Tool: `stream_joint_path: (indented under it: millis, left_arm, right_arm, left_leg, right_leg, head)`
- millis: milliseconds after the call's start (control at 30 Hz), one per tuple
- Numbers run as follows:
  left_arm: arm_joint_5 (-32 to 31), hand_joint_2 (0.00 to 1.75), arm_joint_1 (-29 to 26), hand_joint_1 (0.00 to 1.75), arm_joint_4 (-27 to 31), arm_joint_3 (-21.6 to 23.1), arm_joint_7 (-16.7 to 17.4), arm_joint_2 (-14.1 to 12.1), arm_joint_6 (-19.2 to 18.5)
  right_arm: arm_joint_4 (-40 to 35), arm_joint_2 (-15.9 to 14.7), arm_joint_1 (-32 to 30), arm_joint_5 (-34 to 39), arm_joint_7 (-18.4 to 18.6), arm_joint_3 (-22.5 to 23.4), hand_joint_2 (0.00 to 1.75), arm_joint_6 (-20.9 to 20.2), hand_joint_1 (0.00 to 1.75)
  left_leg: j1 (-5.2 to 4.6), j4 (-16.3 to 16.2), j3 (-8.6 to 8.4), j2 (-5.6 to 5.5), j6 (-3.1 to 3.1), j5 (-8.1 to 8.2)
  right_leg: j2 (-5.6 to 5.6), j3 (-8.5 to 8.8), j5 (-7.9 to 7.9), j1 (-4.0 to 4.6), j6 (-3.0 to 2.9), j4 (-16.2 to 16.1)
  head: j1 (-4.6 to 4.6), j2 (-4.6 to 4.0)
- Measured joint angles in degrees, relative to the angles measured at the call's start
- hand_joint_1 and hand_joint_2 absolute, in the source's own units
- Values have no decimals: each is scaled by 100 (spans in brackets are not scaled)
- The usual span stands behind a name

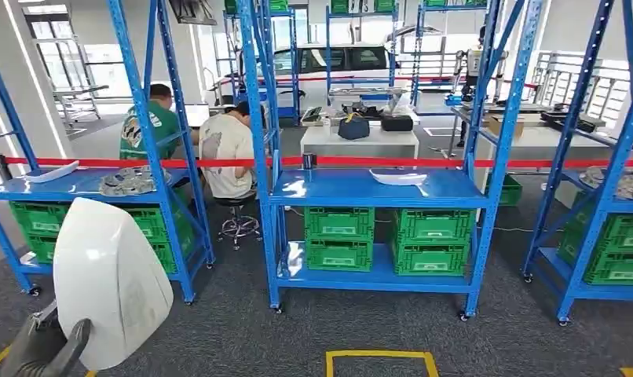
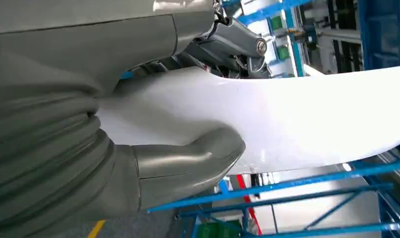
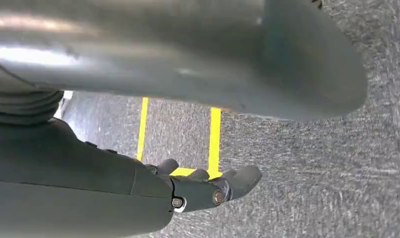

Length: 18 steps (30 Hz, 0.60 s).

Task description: Take the parts from the cabinet and place them on the table.

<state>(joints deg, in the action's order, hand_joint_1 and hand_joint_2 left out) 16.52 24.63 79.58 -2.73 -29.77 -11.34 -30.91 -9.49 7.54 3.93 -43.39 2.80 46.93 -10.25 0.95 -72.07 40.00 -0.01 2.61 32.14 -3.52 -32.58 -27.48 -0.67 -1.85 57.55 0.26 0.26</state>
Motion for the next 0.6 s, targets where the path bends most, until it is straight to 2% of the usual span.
stream_joint_path:
  millis: [33, 67, 100, 133, 233, 267, 300, 333, 367, 400, 433, 467, 500, 567, 600]
  left_arm:
    - [-4, 175, 1, 175, 4, 0, 0, 0, 0]
    - [-7, 175, 1, 175, 9, -2, 0, 0, 4]
    - [-7, 175, 11, 175, 9, -2, -4, 0, 9]
    - [-18, 175, 7, 175, 17, -2, -4, 9, 9]
    - [-39, 175, -29, 175, 20, -11, -2, 4, 17]
    - [-50, 175, -35, 175, 26, -22, 0, 0, 17]
    - [-59, 175, -33, 175, 37, -24, -9, 4, 17]
    - [-66, 175, -14, 175, 42, -24, -2, 7, 17]
    - [-74, 175, -16, 175, 42, -24, 0, 17, 22]
    - [-94, 175, -29, 175, 37, -24, 2, 42, 24]
    - [-101, 175, -36, 175, 35, -24, 7, 44, 24]
    - [-114, 175, -36, 175, 31, -24, 18, 48, 24]
    - [-135, 175, -34, 175, 20, -24, 22, 50, 26]
    - [-179, 175, -31, 175, 17, -24, 24, 50, 33]
    - [-197, 175, -23, 175, 17, -24, 24, 52, 33]
  right_arm:
    - [0, 0, 2, -11, 0, 0, 0, -15, 0]
    - [0, 0, 5, -26, -2, -2, 0, -28, 0]
    - [0, -6, 5, -37, -4, -2, 0, -37, 0]
    - [0, -4, 8, -44, -7, -2, 0, -39, 0]
    - [0, -4, 13, -52, -9, -2, 0, -46, 0]
    - [0, -2, 19, -57, -9, -2, 0, -50, 0]
    - [0, -2, 27, -59, -11, -2, 0, -50, 0]
    - [0, -2, 22, -61, -9, -2, 0, -52, 0]
    - [0, 0, 12, -63, -9, -2, 0, -59, 0]
    - [0, -2, 2, -70, -9, -2, 0, -61, 0]
    - [0, -2, -5, -77, -9, -2, 0, -61, 0]
    - [0, -2, -8, -85, -9, -2, 0, -74, 0]
    - [0, -2, -8, -89, -13, -2, 0, -76, 0]
    - [0, -2, -2, -103, -17, -2, 0, -76, 0]
    - [0, -2, 2, -107, -17, -2, 0, -76, 0]
  left_leg:
    - [9, 476, -265, 52, 11, -232]
    - [10, 1072, -602, 210, 16, -458]
    - [-30, 1405, -742, 479, 9, -404]
    - [-51, 1414, -766, 388, -91, -452]
    - [-80, 1383, -684, 185, -200, -466]
    - [-40, 1429, -722, 109, -266, -514]
    - [-37, 1431, -716, 79, -282, -523]
    - [-30, 1431, -703, 15, -320, -540]
    - [-31, 1431, -692, -26, -349, -546]
    - [-46, 1424, -667, -118, -366, -556]
    - [-53, 1417, -651, -181, -369, -559]
    - [-56, 1398, -635, -274, -368, -561]
    - [-56, 1382, -627, -348, -366, -562]
    - [-55, 1346, -625, -502, -349, -559]
    - [-52, 1322, -617, -578, -328, -555]
  right_leg:
    - [-73, 6, -12, -12, 18, 13]
    - [-145, 18, -30, -21, 47, 29]
    - [-193, 24, -46, 7, 91, 47]
    - [-241, 18, -65, 25, 136, 68]
    - [-418, 53, -47, 18, 233, 43]
    - [-382, 41, -89, -7, 288, 67]
    - [-140, 40, -142, -33, 313, 145]
    - [184, -107, -375, -32, 317, 471]
    - [291, -293, -595, -30, 323, 869]
    - [344, -609, -876, -22, 329, 1516]
    - [349, -778, -962, -16, 326, 1840]
    - [350, -866, -922, -12, 317, 1977]
    - [353, -796, -760, -13, 298, 1796]
    - [433, -317, -242, -21, 256, 823]
    - [628, -44, -61, -30, 226, 273]
  head:
    - [0, 0]
    - [0, 0]
    - [-8, 0]
    - [-7, 0]
    - [-7, 0]
    - [-7, 0]
    - [-4, 0]
    - [-2, 0]
    - [-7, 0]
    - [-4, 0]
    - [-7, 0]
    - [-4, 0]
    - [-4, 0]
    - [-4, 0]
    - [-4, 0]
